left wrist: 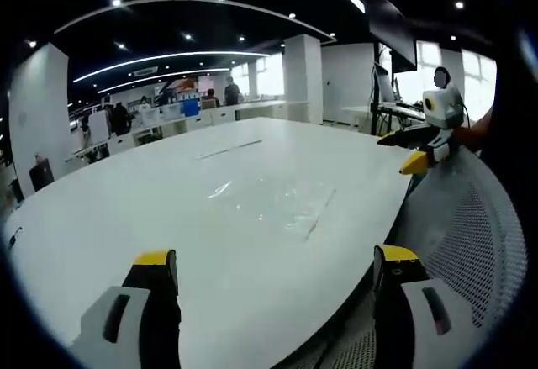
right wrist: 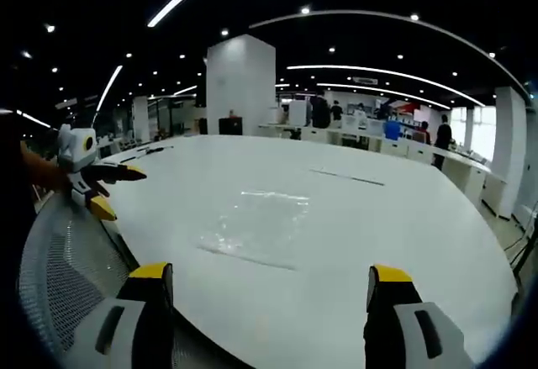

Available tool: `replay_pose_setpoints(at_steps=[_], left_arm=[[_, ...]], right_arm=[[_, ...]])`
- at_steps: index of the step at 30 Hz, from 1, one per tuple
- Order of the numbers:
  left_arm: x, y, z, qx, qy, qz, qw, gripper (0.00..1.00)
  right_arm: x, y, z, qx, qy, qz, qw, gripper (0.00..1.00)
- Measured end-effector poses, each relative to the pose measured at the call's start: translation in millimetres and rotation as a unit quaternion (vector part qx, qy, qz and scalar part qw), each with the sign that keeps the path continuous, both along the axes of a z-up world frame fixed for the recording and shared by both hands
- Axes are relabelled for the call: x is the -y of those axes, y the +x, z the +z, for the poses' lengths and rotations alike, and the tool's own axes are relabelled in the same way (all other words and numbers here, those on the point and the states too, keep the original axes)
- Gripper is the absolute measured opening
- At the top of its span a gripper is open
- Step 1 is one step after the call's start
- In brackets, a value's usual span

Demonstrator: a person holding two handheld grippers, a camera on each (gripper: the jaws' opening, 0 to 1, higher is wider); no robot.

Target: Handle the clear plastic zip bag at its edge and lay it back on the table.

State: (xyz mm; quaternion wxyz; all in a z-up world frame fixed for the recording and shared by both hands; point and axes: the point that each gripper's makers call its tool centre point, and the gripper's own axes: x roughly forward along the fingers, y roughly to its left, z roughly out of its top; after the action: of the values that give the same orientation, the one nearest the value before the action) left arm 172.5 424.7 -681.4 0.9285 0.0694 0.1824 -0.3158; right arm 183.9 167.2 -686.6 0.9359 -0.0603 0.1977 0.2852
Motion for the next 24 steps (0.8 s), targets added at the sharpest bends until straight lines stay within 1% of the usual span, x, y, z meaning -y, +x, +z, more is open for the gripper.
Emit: replay_pose_setpoints(at_steps=[10,13,24], left_arm=[[-0.1,0.3,0.8,0.001,-0.002,0.000,1.0000,0.96],[0.2,-0.5,-0.1,0.002,0.004,-0.003,1.0000,0.96],[-2.7,1.2,1.2,0.005,0.002,0.005,1.0000,0.96]], right_arm=[[0.6,0.4,-0.2,0.000,-0.001,-0.003,1.0000,0.96],[1.2,0.6,-0.1,0.001,-0.002,-0.004,1.0000,0.96],[0.3,0.1,0.0,0.002,-0.001,-0.001,1.0000,0.94]])
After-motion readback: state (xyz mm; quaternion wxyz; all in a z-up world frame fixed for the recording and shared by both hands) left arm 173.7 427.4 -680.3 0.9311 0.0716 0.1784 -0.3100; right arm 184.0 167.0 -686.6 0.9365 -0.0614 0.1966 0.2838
